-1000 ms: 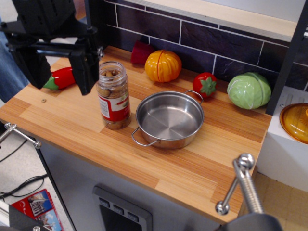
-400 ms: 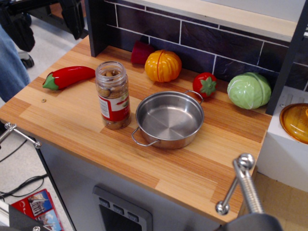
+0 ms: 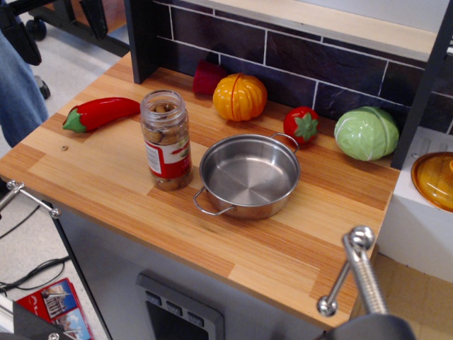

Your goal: Pour almonds in pot

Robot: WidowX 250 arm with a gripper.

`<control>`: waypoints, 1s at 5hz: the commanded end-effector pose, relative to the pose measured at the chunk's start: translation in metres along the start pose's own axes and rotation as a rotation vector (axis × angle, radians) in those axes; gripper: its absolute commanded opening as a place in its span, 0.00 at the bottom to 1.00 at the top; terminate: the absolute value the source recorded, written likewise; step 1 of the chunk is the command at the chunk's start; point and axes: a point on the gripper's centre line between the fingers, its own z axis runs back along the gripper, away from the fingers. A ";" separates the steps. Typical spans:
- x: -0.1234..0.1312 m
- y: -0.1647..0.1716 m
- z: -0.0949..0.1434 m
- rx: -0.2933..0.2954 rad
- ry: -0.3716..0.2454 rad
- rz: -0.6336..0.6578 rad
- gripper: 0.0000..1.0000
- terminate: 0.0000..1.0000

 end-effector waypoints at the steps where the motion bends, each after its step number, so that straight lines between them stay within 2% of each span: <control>1: 0.035 0.003 0.004 -0.017 0.048 0.121 1.00 0.00; 2: 0.042 -0.005 -0.013 -0.022 0.085 0.141 1.00 0.00; 4: 0.045 -0.022 -0.051 0.006 0.045 0.187 1.00 0.00; 5: 0.038 -0.032 -0.067 0.009 0.055 0.213 1.00 0.00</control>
